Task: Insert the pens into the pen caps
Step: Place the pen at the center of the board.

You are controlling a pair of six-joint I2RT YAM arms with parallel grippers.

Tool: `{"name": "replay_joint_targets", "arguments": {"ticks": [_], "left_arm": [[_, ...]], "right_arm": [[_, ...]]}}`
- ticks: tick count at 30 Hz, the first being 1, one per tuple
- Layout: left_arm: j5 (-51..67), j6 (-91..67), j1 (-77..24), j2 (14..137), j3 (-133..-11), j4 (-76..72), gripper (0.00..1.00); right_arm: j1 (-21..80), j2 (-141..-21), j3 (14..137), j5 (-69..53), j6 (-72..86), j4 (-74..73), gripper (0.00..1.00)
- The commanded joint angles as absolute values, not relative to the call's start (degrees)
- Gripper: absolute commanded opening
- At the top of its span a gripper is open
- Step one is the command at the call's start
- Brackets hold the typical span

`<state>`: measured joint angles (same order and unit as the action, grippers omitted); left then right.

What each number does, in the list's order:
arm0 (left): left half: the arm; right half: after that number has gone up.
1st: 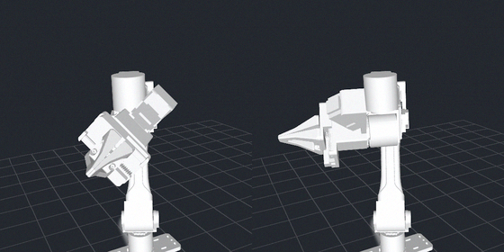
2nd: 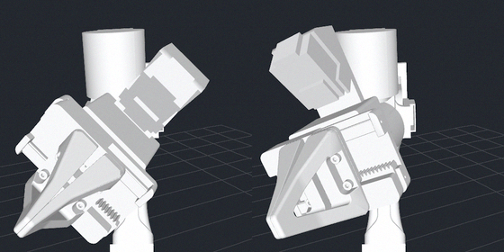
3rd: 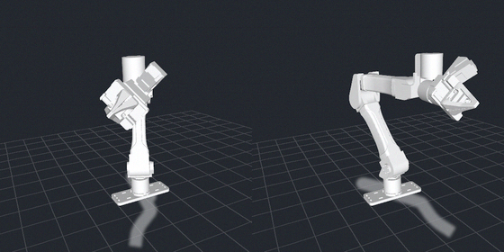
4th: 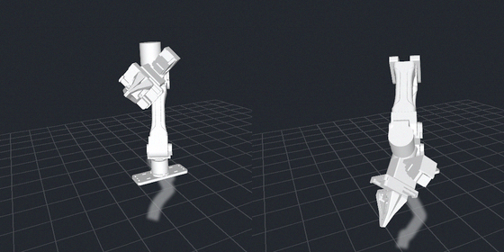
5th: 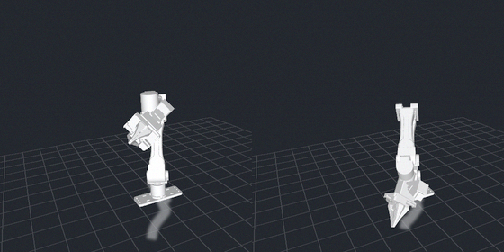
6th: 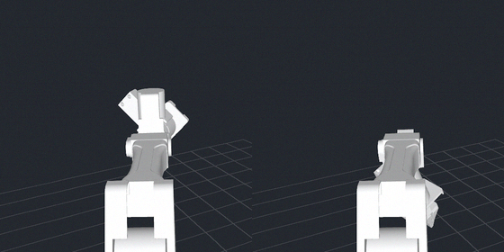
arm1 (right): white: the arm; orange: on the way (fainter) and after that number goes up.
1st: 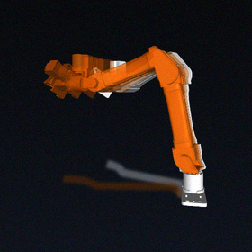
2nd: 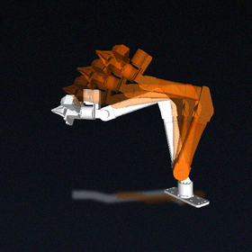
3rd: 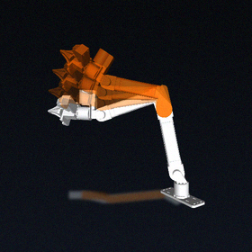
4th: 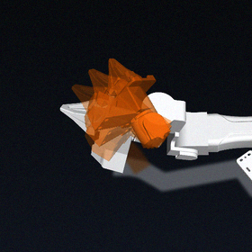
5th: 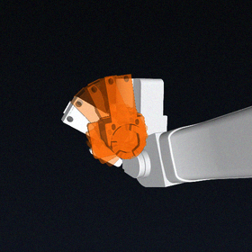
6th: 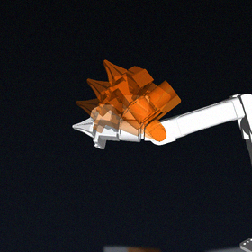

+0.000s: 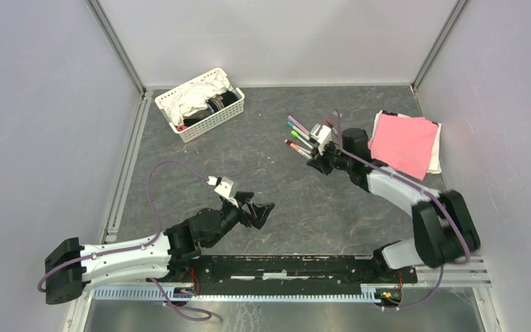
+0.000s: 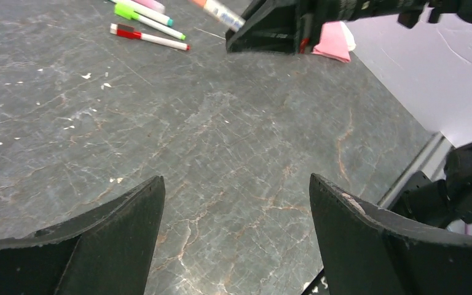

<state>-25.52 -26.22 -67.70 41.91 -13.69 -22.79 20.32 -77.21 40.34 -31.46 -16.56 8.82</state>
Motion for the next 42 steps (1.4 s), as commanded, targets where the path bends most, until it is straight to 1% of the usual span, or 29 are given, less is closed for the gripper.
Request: {"name": "replay_joint_targets", "arguments": {"ticks": [1,7,10,14,20,28,31,34,37,40,42], "left_arm": [[-31.38,-28.39,-67.85,41.97,-14.06,-25.84,0.91],[-32.33,-29.97,-67.84,39.68,-11.99,-25.04,0.91],[-32.83,-30.63,-67.85,37.82,-11.07,-24.59,0.91],[-33.82,-30.85,-67.81,36.05,-10.39,-23.52,0.91],[-34.98,-30.37,-67.79,35.95,-10.47,-23.22,0.92],[-34.45,-30.15,-67.82,36.42,-11.16,-23.47,0.92],[-34.39,-30.1,-67.81,35.85,-11.25,-23.19,0.92],[-34.37,-29.74,-67.85,34.92,-11.55,-22.59,0.92],[-34.15,-29.17,-67.85,33.54,-11.69,-22.16,0.92],[-34.19,-28.51,-67.81,32.97,-11.72,-21.99,0.92],[-34.25,-28.12,-67.8,33.19,-11.98,-21.78,0.92]], "right_arm": [[21.85,-87.82,49.96,-21.57,-24.33,0.41,0.09],[24.66,-100.27,61.06,-16.4,-25.16,-4.94,0.1],[25.79,-104.49,65.14,-14.14,-25.39,-7.35,0.11],[26.29,-106.89,66.53,-13.17,-25.57,-8.28,0.12],[26.52,-108.68,67.93,-12.29,-25.93,-9.34,0.17],[26.46,-108.79,69.51,-12.08,-26.28,-11.37,0.32],[26.12,-107.73,69.8,-13.19,-26.37,-12.07,0.35],[24.87,-105.39,70.63,-15.68,-26.28,-13.32,0.35],[22.08,-102.16,71.76,-20.89,-26.81,-14.08,0.35],[18.62,-100.72,73.27,-26.4,-29.28,-14.55,0.39],[16.66,-101.81,75.9,-28.1,-31.2,-16.42,0.41]]}}
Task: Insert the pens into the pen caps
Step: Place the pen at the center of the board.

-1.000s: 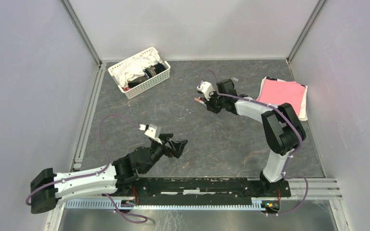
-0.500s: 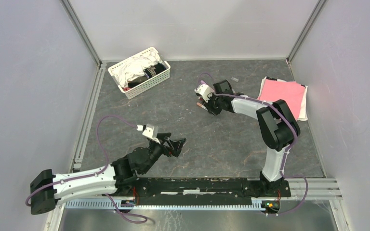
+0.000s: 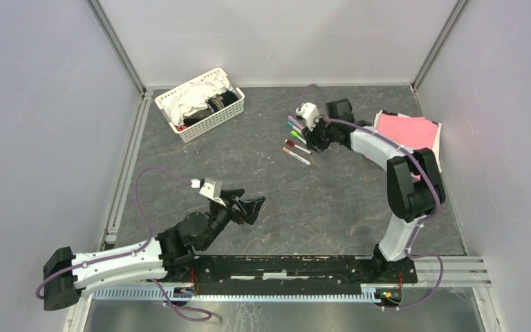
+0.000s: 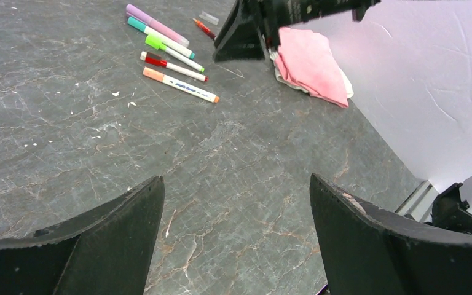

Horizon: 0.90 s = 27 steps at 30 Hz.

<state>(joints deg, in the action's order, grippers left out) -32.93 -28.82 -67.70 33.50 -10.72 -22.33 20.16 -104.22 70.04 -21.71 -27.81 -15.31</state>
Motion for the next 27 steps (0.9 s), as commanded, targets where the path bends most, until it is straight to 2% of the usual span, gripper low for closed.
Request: {"name": "replay_joint_targets", "arguments": {"ticks": [1,3,6,7,16,23,27], "left_arm": [[-34.23,-28.0,-67.85,33.28,-12.18,-21.65,0.92],[-34.28,-27.79,-67.85,33.3,-12.39,-21.62,0.92],[-34.5,-27.69,-67.8,33.08,-12.48,-21.4,0.92],[-34.72,-27.69,-67.82,33.03,-12.48,-21.24,0.92],[-37.53,-27.52,-67.82,32.46,-12.13,-20.04,0.97],[-38.95,-26.82,-67.81,34.59,-12.34,-20.99,0.98],[-39.09,-26.54,-67.77,36.08,-12.86,-21.33,0.98]], "right_arm": [[15.52,-103.01,77.67,-28.48,-32.11,-17.95,0.41],[13.55,-105.37,81.62,-28.72,-32.95,-19.74,0.47],[10.14,-110.13,88.78,-30.0,-33.02,-22.33,0.65],[9.28,-112.16,91.16,-30.05,-32.99,-23.58,0.66],[3.65,-125.03,106.94,-25.69,-37.68,-27.71,0.64],[1.46,-128.42,107.59,-24.22,-34.58,-21.65,0.59],[0.62,-132.93,112.91,-26.29,-29.48,-22.3,0.56]]}}
